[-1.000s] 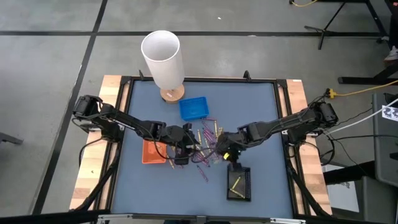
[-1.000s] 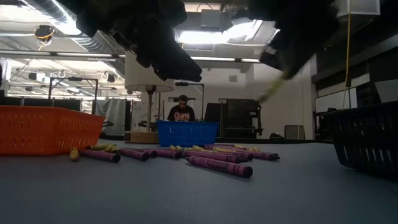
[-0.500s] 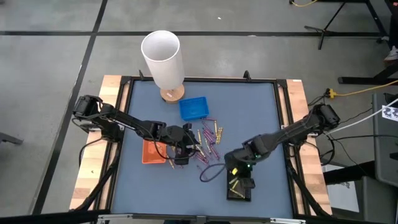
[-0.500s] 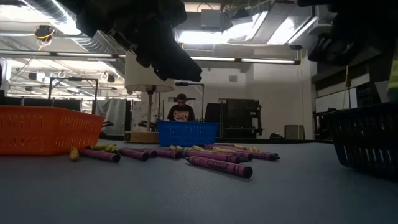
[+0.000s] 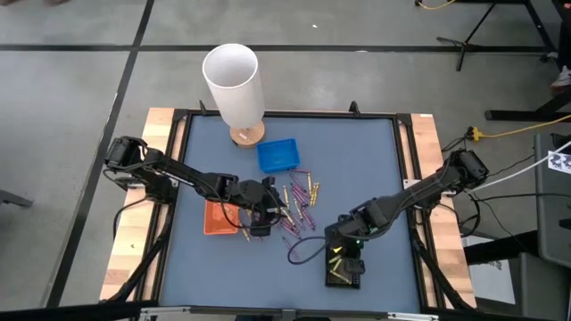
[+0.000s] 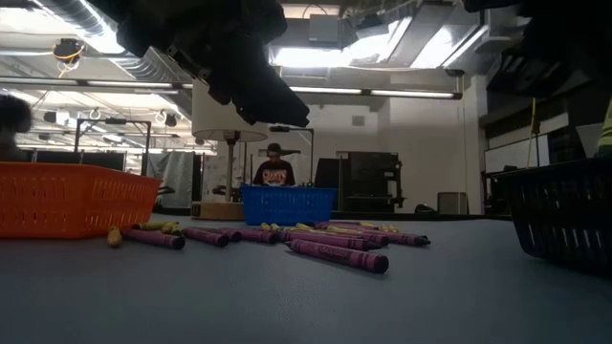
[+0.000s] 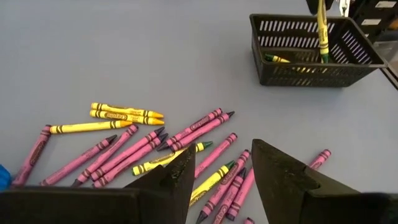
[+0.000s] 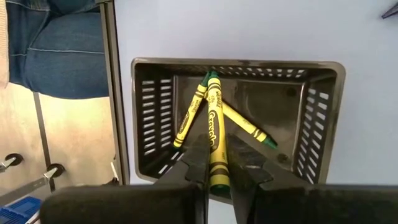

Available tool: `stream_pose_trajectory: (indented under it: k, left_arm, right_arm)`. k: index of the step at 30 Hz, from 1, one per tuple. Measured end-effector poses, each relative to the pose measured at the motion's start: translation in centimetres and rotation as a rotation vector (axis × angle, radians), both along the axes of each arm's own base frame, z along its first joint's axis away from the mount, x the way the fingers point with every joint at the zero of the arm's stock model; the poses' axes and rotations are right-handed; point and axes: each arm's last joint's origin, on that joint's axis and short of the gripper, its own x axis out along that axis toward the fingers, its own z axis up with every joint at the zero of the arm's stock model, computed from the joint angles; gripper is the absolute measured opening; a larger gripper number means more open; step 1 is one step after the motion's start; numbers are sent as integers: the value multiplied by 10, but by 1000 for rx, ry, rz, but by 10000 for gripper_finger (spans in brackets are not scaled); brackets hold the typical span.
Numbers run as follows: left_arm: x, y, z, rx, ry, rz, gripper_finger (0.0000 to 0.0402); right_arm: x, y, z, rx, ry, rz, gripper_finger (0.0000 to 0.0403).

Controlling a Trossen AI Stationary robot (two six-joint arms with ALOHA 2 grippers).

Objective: Sort crayons
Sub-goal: Put the green crayon into the black bin, then put the violet crayon into the blue bin

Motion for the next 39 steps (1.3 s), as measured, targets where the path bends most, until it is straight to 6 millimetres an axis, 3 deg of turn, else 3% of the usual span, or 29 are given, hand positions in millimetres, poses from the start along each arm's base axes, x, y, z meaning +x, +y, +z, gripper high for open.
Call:
stream_pose_trajectory:
  k: [12,21,25,39]
  left_arm:
    - [-12,-7,-13,45,167,-214,140]
    - [-28,-9,-27,24,385,-307,140]
    - [-33,-16,-29,10,424,-350,140]
    - [-36,-40,-42,143,442,-436,140]
  right_arm:
    - [0,0,0,-12,-5,-7,42]
    - [1,-1,0,-35,-17,-17,126]
    - [1,-1,0,-35,-17,-17,145]
    - [1,-1,0,-32,-23,-16,143]
